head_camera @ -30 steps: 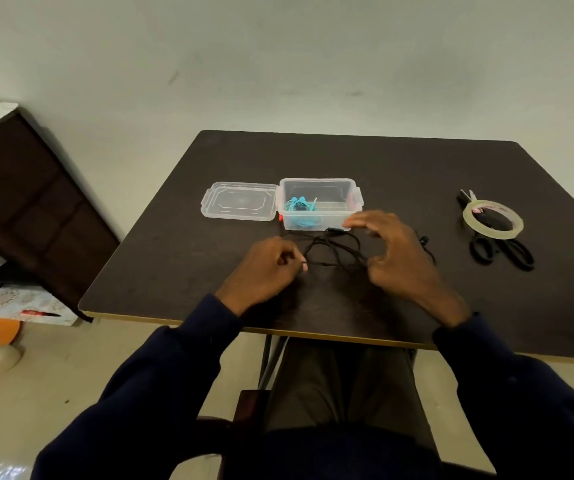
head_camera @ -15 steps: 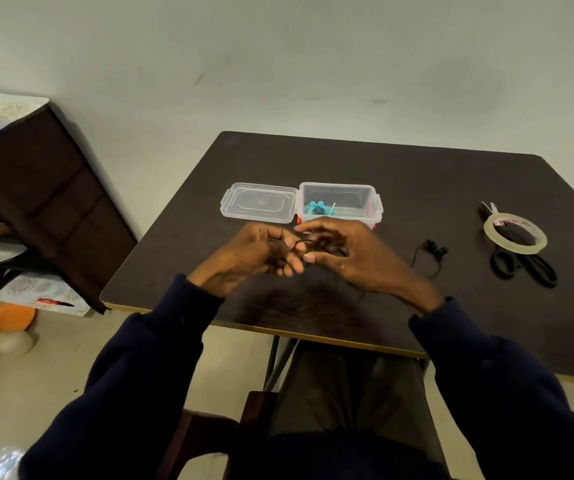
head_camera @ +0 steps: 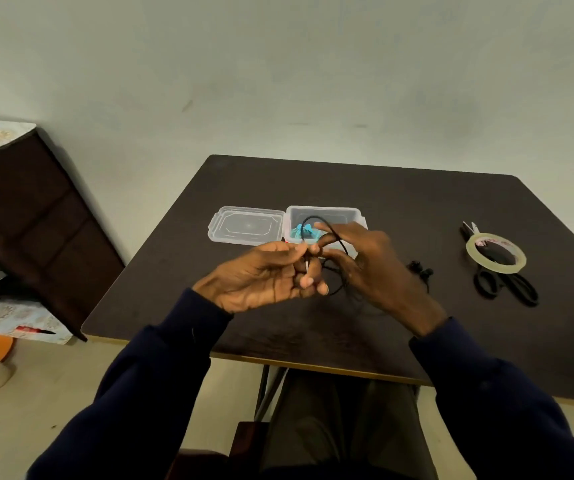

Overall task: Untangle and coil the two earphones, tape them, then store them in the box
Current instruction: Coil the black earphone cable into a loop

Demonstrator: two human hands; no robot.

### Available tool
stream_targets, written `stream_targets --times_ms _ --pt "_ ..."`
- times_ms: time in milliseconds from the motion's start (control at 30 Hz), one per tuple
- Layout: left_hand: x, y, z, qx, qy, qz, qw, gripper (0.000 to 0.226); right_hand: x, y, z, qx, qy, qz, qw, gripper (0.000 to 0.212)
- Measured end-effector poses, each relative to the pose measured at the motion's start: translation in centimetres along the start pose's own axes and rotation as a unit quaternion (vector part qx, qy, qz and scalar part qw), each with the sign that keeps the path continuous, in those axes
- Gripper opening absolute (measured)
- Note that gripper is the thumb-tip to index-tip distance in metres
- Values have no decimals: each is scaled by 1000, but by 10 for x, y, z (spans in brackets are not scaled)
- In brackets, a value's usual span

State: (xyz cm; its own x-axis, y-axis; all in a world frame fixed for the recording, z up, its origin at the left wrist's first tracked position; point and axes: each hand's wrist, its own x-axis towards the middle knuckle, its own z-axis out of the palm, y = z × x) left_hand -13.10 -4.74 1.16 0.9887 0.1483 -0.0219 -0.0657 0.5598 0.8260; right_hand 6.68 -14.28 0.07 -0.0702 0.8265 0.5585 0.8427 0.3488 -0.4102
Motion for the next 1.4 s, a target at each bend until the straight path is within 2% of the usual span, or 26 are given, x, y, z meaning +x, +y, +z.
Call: stream_targets --times_ms 100,200,300,467,533,600,700,733,767,800,867,933,1000,1033,1133,1200,1267,1333,1400 --pt "5 2 7 -1 -11 27 1000 23 0 -1 -4 14 63 -40 997 33" --pt "7 5 9 7 -5 45 999 27 -1 2 -10 14 39 -48 998 40" --pt "5 9 7 -21 -9 26 999 37 2 8 -15 6 39 -47 998 42" --pt "5 7 10 -66 32 23 997 26 10 8 -16 43 20 -47 998 37" --pt "10 4 16 -82 32 49 995 18 11 0 -9 98 2 4 995 36" --pt "16 4 24 -127 58 106 984 17 10 -12 3 207 2 92 974 30" --pt "26 9 26 -170 115 239 949 26 1 -29 26 389 -6 196 900 19" --pt "28 11 25 -174 124 272 938 30 -4 -32 33 427 -12 225 876 20" --pt "31 14 22 -166 133 297 931 35 -8 -35 37 435 -21 244 866 22" --pt "33 17 20 -152 143 317 925 40 -13 -37 40 412 -34 241 878 24" --pt "36 14 13 -98 165 345 919 45 -21 -40 39 291 -60 170 940 26" --pt "37 5 7 54 219 348 910 38 -22 -38 31 150 -60 101 982 23" --pt "38 -6 -1 261 283 329 863 30 -18 -34 14 45 -62 83 994 20" --pt "39 -10 -4 318 298 307 846 29 -14 -33 3 1 -64 69 996 21" --pt "35 -18 -1 342 283 209 871 35 0 -29 -28 -79 -59 21 995 18" --pt "34 -21 10 346 260 153 889 42 12 -26 -40 -108 -27 -12 994 22" --pt "31 -21 19 239 221 113 939 41 21 -19 -43 -62 16 -13 998 23" --pt "28 -14 25 64 143 100 983 34 26 -12 -39 36 44 25 998 16" --pt "25 -5 28 -83 73 107 988 30 25 -10 -29 123 48 77 988 13"
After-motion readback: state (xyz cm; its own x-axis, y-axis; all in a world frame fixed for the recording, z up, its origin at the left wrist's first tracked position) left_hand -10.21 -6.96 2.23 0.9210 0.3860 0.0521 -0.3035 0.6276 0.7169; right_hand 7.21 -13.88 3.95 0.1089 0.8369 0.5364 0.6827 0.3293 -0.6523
